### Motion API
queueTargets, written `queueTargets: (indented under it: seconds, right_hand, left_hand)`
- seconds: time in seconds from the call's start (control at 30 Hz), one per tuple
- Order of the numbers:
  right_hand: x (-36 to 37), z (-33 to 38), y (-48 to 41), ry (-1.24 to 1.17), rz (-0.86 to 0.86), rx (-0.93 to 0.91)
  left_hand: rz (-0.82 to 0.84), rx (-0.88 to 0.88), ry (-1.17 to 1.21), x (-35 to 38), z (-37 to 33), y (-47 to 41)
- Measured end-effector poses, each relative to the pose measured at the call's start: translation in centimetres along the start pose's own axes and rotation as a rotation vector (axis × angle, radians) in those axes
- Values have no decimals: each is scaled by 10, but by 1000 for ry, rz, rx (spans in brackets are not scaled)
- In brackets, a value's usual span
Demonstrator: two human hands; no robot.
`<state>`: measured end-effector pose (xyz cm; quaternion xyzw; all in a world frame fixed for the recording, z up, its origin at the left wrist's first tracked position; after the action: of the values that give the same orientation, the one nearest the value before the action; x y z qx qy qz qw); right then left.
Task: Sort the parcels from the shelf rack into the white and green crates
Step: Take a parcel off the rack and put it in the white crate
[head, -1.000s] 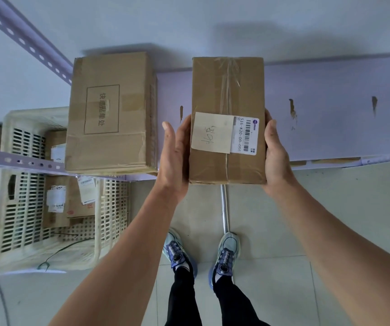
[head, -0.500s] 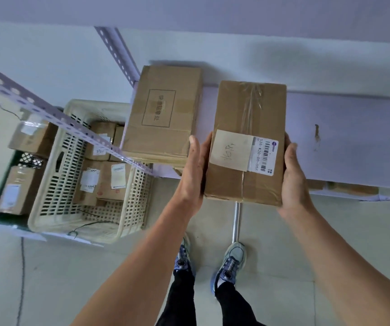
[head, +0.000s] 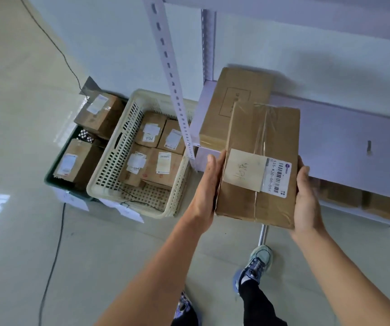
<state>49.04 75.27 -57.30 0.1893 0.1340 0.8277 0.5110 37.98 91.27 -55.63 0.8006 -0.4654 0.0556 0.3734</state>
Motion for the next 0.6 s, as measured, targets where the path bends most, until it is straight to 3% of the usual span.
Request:
queueTargets:
  seconds: [0.1,0.3,0.6]
  right_hand:
    - [48,-20,26,12,18,52]
    - [135,-60,61,14,11,167]
    - [239,-111,35,57,17,155]
  left_hand:
    - [84,6,19,-41,-11,33]
    - [-82,9,-31,-141,-20,80]
    - [-208,-90,-104,-254,-40,79]
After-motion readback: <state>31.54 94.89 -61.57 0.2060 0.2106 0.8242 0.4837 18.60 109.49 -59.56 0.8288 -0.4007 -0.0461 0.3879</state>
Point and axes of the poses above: each hand's wrist, its own y-axis away from the middle knuckle, its own x-axis out of the palm, z = x × y, the point moved 6 cm from there along -y, towards the middle knuckle, and after that the axes turned 4 degrees about -x, right-handed, at the moved point
